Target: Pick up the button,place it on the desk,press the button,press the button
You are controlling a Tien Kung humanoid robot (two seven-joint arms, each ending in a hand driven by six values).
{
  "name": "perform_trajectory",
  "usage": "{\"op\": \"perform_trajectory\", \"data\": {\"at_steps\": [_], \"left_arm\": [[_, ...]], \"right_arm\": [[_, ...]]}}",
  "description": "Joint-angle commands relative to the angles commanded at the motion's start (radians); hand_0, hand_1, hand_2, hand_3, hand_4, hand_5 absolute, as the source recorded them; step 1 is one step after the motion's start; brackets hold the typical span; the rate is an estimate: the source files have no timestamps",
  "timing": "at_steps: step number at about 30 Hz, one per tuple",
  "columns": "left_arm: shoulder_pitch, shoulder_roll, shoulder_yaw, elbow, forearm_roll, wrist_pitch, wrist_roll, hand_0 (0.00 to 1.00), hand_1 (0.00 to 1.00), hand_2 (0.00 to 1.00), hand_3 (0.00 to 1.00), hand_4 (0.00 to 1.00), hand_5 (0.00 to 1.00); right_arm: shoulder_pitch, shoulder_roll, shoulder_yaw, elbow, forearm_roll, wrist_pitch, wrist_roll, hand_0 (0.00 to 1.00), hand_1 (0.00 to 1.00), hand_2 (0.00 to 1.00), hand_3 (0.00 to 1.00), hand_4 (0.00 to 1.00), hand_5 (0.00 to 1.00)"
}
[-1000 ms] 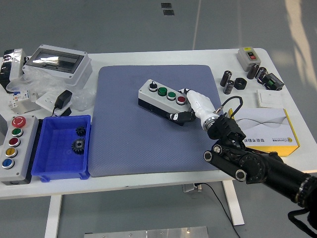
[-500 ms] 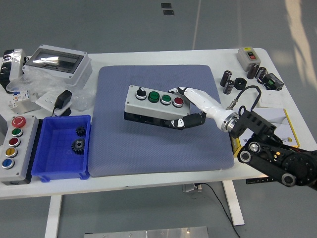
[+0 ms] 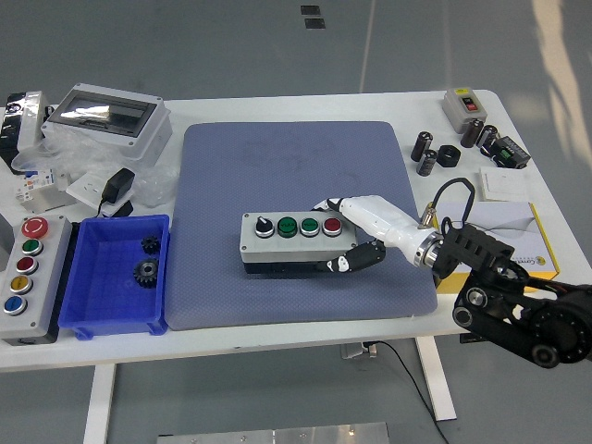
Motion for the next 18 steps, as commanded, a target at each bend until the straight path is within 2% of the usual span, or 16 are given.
{"op": "perform_trajectory", "data": {"at_steps": [5,6,18], "left_arm": [[-0.001,0.002,0.0,0.0,0.002,0.0,0.0,0.626,0.515,0.532,0.592,0.608,0.226],[-0.001,0.002,0.0,0.0,0.003,0.0,0.0,0.626,0.515,0.532,0.592,0.608,0.229],[-0.002,0.002,0.0,0.0,0.003,-0.001,0.0,0.626,0.516,0.531,0.591,0.607,0.23]], "right_arm": [[-0.002,-0.003,-0.006,0.002,0.035,0.004,0.002,0.662,0.653,0.664,0.657,0.019,0.002],[-0.003,-0.003,-0.006,0.002,0.041,0.005,0.003,0.934,0.871,0.863,0.864,0.301,0.002],[-0.018,-0.002,0.008,-0.003,0.089,0.013,0.008,0.966,0.889,0.873,0.879,0.338,0.002]]}}
